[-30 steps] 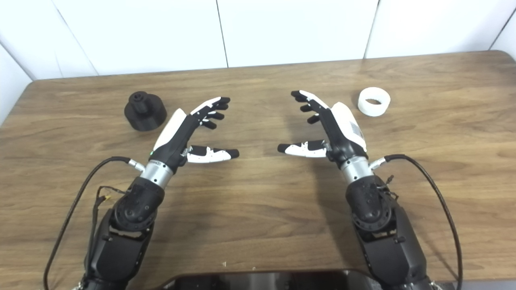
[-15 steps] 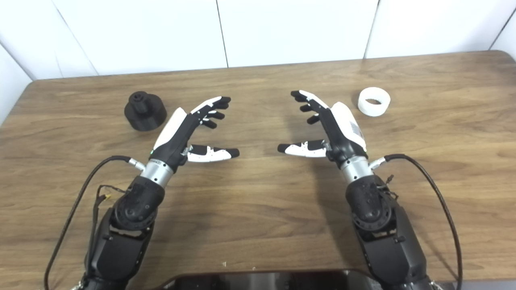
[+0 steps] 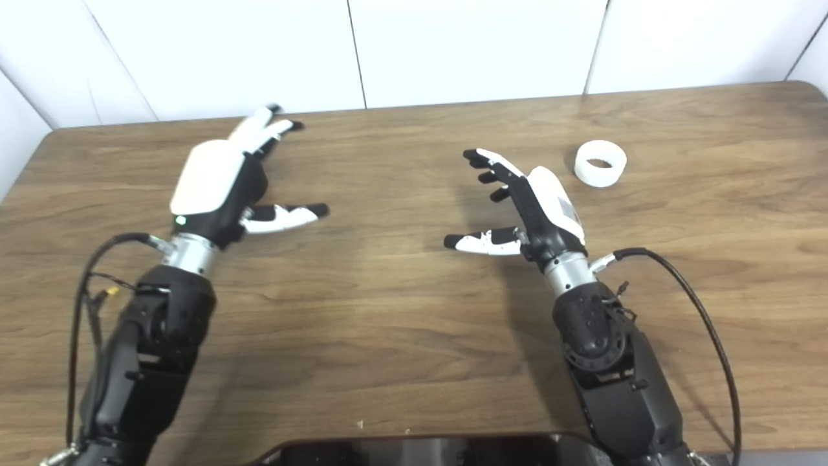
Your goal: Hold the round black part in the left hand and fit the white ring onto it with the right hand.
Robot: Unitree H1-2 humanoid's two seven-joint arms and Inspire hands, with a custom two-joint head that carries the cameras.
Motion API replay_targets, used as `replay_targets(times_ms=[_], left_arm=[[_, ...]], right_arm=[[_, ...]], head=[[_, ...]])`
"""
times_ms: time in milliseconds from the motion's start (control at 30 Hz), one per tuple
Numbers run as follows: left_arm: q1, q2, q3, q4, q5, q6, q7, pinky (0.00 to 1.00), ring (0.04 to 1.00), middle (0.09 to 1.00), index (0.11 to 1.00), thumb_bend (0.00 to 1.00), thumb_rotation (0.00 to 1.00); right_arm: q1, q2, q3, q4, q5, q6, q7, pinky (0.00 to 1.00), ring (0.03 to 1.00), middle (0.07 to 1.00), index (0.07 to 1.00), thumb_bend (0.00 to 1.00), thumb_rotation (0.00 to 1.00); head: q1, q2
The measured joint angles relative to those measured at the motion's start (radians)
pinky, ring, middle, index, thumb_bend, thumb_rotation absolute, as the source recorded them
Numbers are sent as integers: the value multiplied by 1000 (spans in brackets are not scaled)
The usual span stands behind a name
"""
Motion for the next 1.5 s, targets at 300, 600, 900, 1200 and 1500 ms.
replay_targets(times_ms=[300, 600, 900, 1200, 1500], left_arm=[[-5, -9, 79, 109, -2, 77, 95, 952, 1000, 1000, 851, 924, 397], [-41, 27, 91, 244, -12, 79, 170, 984, 1000, 1000, 901, 997, 437], [-76, 75, 80, 341, -45, 99, 169, 977, 1000, 1000, 913, 1000, 460], [-89, 92, 59, 407, -59, 102, 170, 981, 1000, 1000, 901, 1000, 492], [-95, 98, 31, 408, -91, 140, 102, 982, 1000, 1000, 833, 1000, 532]], right_arm=[[-2, 0, 0, -1, 3, 0, 0, 664, 791, 843, 853, 788, 204], [-2, -1, -2, -1, -1, -1, 0, 654, 793, 850, 853, 795, 200], [-2, -1, -3, -1, 3, -7, 0, 660, 799, 854, 860, 793, 218], [-1, -4, -3, -1, 1, -10, 0, 667, 788, 846, 856, 802, 210], [-1, -8, -5, -1, -2, -14, 0, 663, 784, 855, 862, 803, 226]], head=[[0, 0], [8, 2], [5, 0], [2, 5], [0, 8]])
